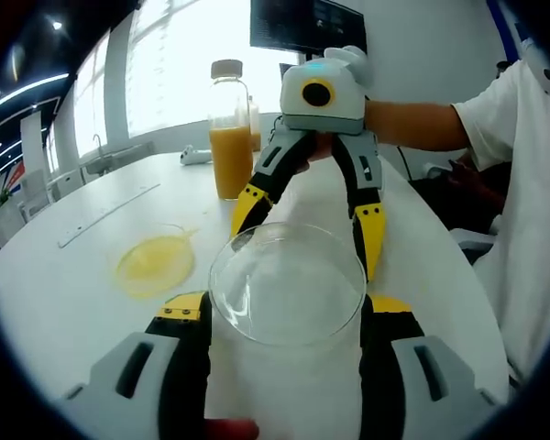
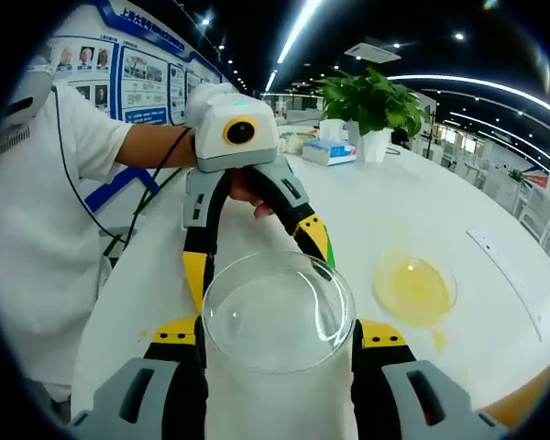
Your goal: Open the Petri dish lid, place the lid on the table, pour the liquid culture medium into the Petri dish, pick up the Petri dish lid from the table, and close the Petri dish
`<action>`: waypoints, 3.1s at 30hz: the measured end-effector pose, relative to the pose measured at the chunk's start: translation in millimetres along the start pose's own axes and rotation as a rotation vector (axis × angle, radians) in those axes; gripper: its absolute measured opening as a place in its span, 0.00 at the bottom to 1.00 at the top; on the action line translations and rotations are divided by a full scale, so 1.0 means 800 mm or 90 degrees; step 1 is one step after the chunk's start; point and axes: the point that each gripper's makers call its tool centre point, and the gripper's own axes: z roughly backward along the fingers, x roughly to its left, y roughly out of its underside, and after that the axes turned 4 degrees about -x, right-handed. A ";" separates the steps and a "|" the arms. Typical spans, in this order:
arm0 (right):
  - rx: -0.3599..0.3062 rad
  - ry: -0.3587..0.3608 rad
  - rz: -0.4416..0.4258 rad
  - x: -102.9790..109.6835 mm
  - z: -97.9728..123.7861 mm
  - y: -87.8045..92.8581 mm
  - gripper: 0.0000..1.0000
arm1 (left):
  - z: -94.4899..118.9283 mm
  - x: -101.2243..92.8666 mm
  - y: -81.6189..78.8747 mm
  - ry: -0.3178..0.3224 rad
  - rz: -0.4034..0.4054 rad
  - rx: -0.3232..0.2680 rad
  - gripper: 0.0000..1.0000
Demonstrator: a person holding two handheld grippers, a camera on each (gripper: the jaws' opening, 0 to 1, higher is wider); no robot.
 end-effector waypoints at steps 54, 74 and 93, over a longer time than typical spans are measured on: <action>0.153 0.101 0.134 -0.135 -0.015 -0.027 0.58 | -0.014 0.136 -0.028 -0.087 -0.174 0.056 0.57; 0.200 0.110 0.115 -0.166 -0.024 -0.007 0.58 | -0.030 0.158 -0.014 -0.083 -0.181 0.090 0.58; 0.232 0.090 0.084 -0.162 -0.031 0.009 0.59 | -0.034 0.157 -0.010 -0.062 -0.134 0.076 0.58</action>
